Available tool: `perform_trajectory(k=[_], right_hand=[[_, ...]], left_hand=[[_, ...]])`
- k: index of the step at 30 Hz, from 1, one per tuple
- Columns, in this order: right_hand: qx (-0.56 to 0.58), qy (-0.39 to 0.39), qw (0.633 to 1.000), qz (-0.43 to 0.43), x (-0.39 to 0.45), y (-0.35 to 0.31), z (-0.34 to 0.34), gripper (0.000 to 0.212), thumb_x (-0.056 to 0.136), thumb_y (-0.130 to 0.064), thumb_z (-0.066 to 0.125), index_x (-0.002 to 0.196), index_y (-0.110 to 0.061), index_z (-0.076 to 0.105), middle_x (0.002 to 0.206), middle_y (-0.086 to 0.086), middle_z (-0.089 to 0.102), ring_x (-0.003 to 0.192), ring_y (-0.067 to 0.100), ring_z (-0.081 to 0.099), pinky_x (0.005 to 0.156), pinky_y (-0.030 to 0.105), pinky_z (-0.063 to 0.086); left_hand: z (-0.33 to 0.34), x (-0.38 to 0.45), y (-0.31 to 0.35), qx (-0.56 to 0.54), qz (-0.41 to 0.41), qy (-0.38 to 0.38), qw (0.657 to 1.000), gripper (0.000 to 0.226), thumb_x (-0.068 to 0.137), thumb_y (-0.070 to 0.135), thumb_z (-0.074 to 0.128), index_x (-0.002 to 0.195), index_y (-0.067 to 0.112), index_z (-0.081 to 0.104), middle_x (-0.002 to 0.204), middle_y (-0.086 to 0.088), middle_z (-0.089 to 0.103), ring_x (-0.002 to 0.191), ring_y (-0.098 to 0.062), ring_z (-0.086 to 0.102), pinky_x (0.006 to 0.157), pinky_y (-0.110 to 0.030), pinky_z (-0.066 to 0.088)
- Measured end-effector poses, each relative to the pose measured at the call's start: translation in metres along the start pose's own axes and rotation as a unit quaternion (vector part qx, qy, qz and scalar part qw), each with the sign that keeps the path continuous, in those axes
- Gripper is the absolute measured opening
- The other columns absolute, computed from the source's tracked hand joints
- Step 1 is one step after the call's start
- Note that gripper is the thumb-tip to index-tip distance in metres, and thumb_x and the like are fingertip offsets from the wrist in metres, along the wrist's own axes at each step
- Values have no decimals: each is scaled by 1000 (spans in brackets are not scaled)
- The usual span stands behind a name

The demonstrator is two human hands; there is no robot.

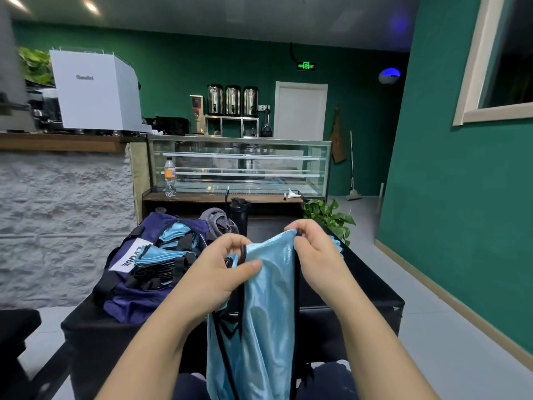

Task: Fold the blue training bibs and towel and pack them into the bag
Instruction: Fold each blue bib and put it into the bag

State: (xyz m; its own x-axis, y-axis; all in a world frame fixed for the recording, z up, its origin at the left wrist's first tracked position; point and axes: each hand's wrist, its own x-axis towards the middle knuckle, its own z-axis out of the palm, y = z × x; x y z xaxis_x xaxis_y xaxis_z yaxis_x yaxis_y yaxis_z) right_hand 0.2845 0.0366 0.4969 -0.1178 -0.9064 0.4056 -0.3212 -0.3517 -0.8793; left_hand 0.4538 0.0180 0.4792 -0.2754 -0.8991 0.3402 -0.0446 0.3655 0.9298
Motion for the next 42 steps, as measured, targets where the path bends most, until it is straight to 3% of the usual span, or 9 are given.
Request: perform_trajectory(k=[5, 8, 11, 15, 20, 24, 31, 39, 42], right_hand=[[19, -20, 999, 24, -4, 2, 0, 23, 100, -13, 32, 101, -29, 49, 85, -7, 52, 67, 3, 46, 63, 20, 39], [19, -26, 999, -4, -2, 4, 0, 21, 101, -13, 34, 101, -29, 48, 83, -9, 47, 64, -2, 44, 64, 18, 38], [31, -36, 998, -44, -1, 5, -1, 25, 101, -9, 37, 95, -28, 52, 75, -19, 50, 66, -1, 44, 65, 16, 37], [23, -45, 997, -63, -3, 3, -6, 37, 98, -1, 42, 79, -22, 65, 77, -24, 63, 76, -6, 55, 74, 11, 41], [49, -102, 994, -1, -7, 3, -10, 35, 90, 0, 50, 91, -29, 67, 93, 0, 66, 82, 12, 57, 81, 29, 46], [31, -153, 988, -14, -10, 8, -12, 31, 87, -3, 64, 103, -30, 63, 99, -7, 69, 91, 9, 64, 92, 32, 51], [78, -100, 992, -7, -5, 13, -12, 28, 79, -2, 74, 90, -15, 52, 82, -3, 59, 69, 8, 54, 78, 26, 48], [-38, -35, 999, -9, -7, 12, -12, 19, 81, -30, 74, 66, -25, 64, 71, -11, 54, 63, 1, 46, 62, 11, 38], [-17, -36, 999, 25, -5, 13, -15, 17, 86, -32, 67, 71, -23, 64, 67, -8, 52, 62, 6, 44, 61, 16, 38]], left_hand=[[1, -6, 4, 16, -13, -53, 998, 24, 78, 26, 73, 83, 9, 57, 45, 7, 44, 33, -5, 30, 36, -13, 24], [4, -6, 6, 5, -10, -53, 999, 31, 70, 42, 64, 77, 14, 52, 42, 3, 31, 33, -8, 18, 34, -14, 13], [3, -2, 3, 16, 26, -25, 999, 31, 72, 52, 65, 66, 24, 54, 48, 0, 38, 38, -10, 26, 37, -18, 22], [-4, 3, -4, 67, 91, 21, 993, 35, 74, 57, 63, 63, 25, 53, 68, 1, 51, 62, -10, 43, 60, -23, 35], [-2, 2, -5, 96, 141, 53, 984, 28, 81, 45, 60, 61, 28, 50, 60, 11, 47, 54, -1, 40, 53, -14, 33], [-1, 2, -5, 75, 151, 71, 983, 34, 80, 45, 57, 64, 17, 46, 58, 10, 47, 54, -3, 40, 52, -17, 34], [-6, 4, -6, 60, 147, 107, 981, 48, 72, 63, 51, 63, 16, 43, 59, 4, 39, 57, -10, 35, 53, -24, 30], [-5, 4, -4, 67, 159, 107, 979, 45, 75, 60, 53, 62, 19, 43, 58, 7, 37, 56, -9, 33, 52, -21, 29], [-5, 3, -4, 81, 166, 114, 976, 40, 79, 50, 56, 64, 16, 42, 56, 11, 37, 52, -3, 32, 51, -17, 29]])
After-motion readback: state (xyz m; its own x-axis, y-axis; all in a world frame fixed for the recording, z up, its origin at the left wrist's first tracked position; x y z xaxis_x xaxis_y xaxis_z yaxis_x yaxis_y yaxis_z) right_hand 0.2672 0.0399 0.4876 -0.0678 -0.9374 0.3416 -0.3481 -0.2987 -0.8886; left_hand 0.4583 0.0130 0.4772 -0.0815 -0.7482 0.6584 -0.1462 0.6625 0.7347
